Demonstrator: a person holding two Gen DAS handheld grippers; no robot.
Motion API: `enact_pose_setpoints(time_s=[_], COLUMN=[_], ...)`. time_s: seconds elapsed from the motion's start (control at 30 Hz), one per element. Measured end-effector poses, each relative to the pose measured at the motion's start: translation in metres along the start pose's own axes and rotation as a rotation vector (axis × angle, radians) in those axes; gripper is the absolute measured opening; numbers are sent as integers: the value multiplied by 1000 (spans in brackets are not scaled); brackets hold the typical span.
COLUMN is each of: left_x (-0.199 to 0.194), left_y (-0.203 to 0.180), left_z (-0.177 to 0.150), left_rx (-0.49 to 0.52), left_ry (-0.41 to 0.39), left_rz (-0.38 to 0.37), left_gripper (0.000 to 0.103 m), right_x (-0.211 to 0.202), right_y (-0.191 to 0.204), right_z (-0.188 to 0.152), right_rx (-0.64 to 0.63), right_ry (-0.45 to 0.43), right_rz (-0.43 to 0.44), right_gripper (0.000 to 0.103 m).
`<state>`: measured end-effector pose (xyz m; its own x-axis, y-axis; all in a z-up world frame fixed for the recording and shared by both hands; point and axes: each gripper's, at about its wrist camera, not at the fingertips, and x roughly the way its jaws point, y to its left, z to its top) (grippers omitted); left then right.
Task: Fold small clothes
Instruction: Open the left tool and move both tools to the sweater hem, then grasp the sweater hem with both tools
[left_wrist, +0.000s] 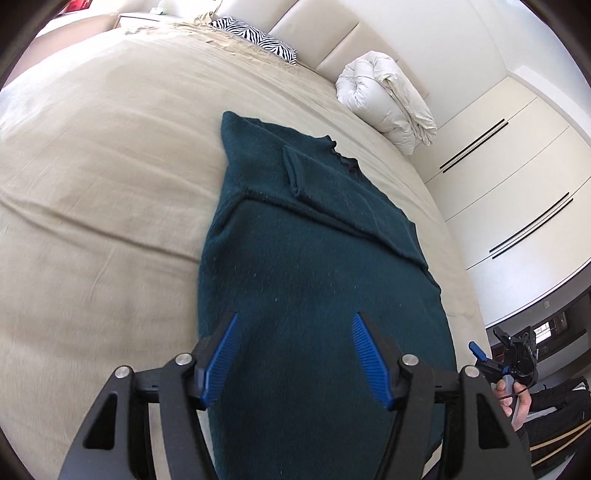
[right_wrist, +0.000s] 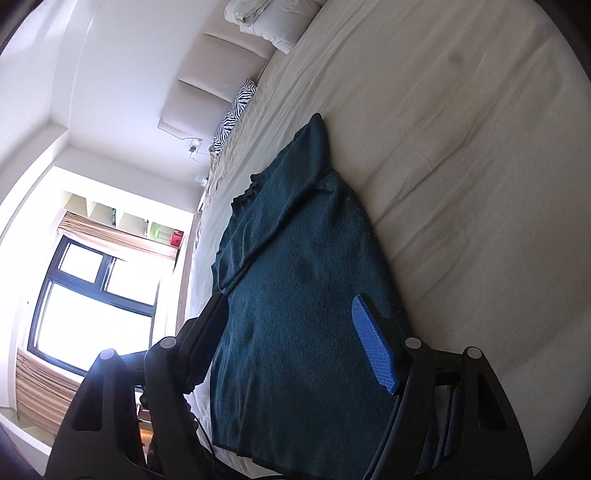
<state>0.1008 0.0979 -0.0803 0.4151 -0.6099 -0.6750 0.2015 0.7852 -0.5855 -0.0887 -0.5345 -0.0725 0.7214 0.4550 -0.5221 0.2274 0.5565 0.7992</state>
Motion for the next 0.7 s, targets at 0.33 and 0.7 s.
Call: enact_pose_setpoints(time_s=[0.33,0.7], left_x=[-39,-45], left_y=[24,27], left_z=[-83,-108], left_rx=[-126,-147], left_ry=[54,170], left_rz=[-12,-58], left_gripper=[65,57], right_x=[-36,-47], right_y=[-13,-28], right_z=[-62,-86], right_rx=[-41,-29], right_ry=[58,93], right_rz=[-78,-172], right_gripper=[69,69])
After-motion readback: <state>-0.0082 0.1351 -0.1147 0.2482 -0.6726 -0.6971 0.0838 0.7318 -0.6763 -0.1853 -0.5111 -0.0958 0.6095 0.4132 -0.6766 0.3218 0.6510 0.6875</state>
